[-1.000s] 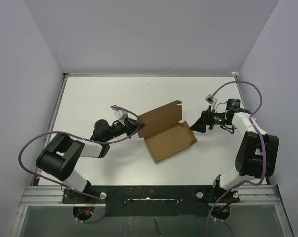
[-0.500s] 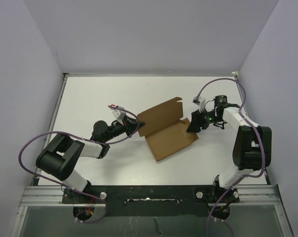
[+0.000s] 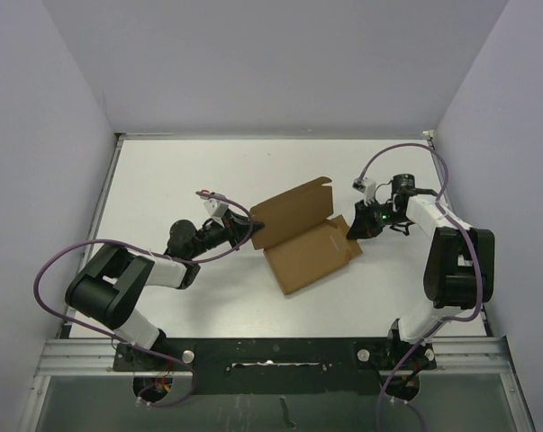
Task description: Fold the paper box
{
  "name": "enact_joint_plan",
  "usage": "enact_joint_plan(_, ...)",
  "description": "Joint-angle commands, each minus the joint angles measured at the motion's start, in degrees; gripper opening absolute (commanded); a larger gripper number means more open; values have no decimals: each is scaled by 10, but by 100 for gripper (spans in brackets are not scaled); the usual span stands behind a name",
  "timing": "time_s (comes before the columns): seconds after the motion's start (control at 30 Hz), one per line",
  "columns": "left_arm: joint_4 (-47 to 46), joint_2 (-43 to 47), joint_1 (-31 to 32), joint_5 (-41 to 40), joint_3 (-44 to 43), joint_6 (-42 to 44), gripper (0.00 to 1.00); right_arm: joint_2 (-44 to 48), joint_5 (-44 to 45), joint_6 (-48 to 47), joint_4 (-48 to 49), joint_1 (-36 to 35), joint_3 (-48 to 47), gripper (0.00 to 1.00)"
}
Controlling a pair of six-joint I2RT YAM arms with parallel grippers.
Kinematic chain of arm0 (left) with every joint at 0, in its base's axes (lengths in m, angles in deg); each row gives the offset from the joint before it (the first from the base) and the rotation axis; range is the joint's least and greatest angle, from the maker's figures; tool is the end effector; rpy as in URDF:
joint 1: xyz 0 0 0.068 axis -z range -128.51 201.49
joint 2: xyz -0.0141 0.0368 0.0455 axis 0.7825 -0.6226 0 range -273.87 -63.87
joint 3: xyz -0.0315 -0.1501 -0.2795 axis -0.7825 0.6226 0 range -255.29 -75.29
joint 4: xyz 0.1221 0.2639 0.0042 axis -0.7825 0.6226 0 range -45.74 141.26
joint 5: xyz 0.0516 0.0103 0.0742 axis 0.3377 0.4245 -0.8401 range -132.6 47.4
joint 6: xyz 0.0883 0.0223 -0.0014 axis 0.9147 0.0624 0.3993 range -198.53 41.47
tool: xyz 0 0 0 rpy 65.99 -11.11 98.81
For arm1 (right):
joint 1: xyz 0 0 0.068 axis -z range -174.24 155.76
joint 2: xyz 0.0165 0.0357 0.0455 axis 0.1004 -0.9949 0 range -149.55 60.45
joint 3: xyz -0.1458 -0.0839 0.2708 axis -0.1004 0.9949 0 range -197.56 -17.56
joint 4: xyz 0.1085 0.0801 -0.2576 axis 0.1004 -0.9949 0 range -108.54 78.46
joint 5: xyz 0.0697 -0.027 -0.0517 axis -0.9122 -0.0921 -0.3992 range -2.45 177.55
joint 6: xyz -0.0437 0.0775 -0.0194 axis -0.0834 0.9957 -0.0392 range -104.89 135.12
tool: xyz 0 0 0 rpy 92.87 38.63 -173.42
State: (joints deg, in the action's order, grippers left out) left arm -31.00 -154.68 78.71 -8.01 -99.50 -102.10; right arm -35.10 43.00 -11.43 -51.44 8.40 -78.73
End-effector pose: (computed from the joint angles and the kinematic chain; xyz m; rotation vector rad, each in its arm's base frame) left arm 0.2711 -0.1916 0.2166 0.5752 1.4421 -1.1394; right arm 0.3499 0.0411 0.1897 -0.6665 2.4544 0.9184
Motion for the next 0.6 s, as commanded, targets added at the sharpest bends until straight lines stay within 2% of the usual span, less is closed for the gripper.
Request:
enact_joint_plan(0.0, -34, 16, -2, 4, -17, -22, 0, 42, -51, -2, 12, -3, -16, 0)
enact_joint_plan(0.3, -7, 21, -6, -11, -35, -50, 0, 86, -80, -2, 37, -8, 2, 0)
enact_joint_plan(0.57, 24, 17, 13, -16, -69, -9, 0, 100, -12, 6, 67, -50, 10, 0)
